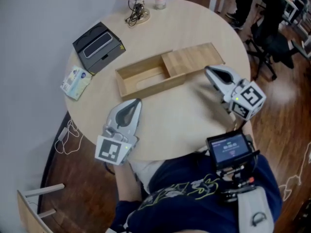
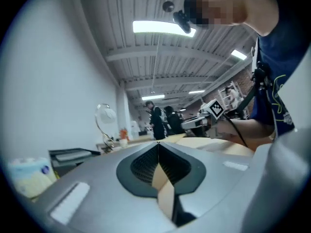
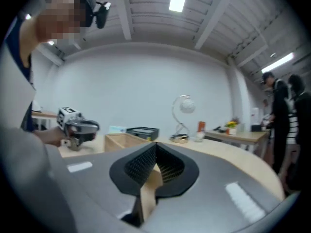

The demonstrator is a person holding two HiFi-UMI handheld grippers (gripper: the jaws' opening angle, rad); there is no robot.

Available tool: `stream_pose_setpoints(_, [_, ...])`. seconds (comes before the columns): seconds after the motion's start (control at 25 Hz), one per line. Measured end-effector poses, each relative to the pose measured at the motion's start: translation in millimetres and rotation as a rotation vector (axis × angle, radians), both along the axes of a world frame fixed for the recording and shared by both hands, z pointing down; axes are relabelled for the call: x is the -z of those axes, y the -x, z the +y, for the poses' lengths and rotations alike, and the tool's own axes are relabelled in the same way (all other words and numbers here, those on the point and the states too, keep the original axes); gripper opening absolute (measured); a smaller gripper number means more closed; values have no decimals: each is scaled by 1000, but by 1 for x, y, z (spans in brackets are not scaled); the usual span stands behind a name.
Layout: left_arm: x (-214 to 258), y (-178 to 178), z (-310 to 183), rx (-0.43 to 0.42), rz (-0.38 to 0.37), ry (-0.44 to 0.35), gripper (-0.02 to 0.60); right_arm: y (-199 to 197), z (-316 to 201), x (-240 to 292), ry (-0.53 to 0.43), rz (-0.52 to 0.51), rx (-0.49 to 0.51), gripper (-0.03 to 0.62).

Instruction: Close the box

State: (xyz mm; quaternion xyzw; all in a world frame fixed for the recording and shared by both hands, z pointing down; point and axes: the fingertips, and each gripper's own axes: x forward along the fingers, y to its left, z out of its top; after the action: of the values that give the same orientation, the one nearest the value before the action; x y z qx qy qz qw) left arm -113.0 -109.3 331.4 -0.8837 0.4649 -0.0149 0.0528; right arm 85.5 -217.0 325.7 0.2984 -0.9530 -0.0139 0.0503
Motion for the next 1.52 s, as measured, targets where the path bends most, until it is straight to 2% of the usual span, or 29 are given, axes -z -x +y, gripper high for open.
stream_pose_setpoints(0.04, [7, 19, -4, 61, -6, -29, 6, -28, -28, 4, 7, 33, -111, 18])
stream_pose_setpoints(0.08, [10, 36, -9, 106, -16, -41, 65, -57, -57, 2, 44, 64, -215, 18])
stream_pose_setpoints(0.16, [2, 60, -23, 156, -56, -17, 266, -102, -108, -20, 188, 151, -364, 18])
stream_pose_setpoints(0.2, [-7, 65, -30, 163, -84, 19, 301, -117, -127, -36, 274, 208, -402, 18])
stream_pose_setpoints(0.32, [-39, 62, -45, 165, -155, 139, 310, -123, -154, -81, 507, 353, -403, 18])
stream_pose_setpoints(0.44, [-52, 48, -52, 160, -191, 181, 322, -94, -154, -95, 608, 360, -314, 18])
stream_pose_setpoints(0.56, [-54, 48, -61, 197, -251, 179, 322, -64, -152, -91, 589, 336, -275, 18])
stream_pose_setpoints(0.72, [-53, 46, -71, 212, -264, 181, 324, 12, -141, -85, 559, 311, -153, 18])
stream_pose_setpoints(0.8, [-54, 44, -73, 220, -268, 184, 325, 50, -130, -86, 535, 316, -151, 18])
stream_pose_setpoints(0.88, [-54, 46, -76, 243, -267, 189, 332, 75, -125, -86, 477, 344, -198, 18])
stream_pose_setpoints(0.96, [-54, 50, -79, 269, -260, 196, 343, 83, -129, -82, 382, 397, -248, 18])
stream_pose_setpoints(1.04, [-55, 51, -82, 276, -258, 199, 347, 87, -134, -80, 351, 412, -238, 18])
stream_pose_setpoints(1.16, [-46, 52, -78, 311, -256, 162, 345, 83, -138, -71, 348, 357, -247, 18])
stream_pose_setpoints(1.24, [-27, 46, -62, 327, -238, 101, 345, 59, -133, -49, 271, 334, -314, 18])
stream_pose_setpoints(1.28, [-16, 40, -51, 303, -224, 76, 324, 49, -122, -32, 225, 293, -308, 18])
stream_pose_setpoints(1.32, [-6, 32, -42, 259, -194, 59, 270, 46, -104, -12, 196, 214, -247, 18])
stream_pose_setpoints(1.4, [2, 14, -29, 131, -92, 67, 34, 57, -52, 18, 212, -37, 8, 18])
stream_pose_setpoints(1.44, [0, 5, -25, 54, -31, 89, 3, 66, -23, 26, 236, -167, 166, 18])
stream_pose_setpoints(1.52, [-11, -15, -24, -78, 75, 146, 3, 87, 32, 31, 267, -357, 464, 18])
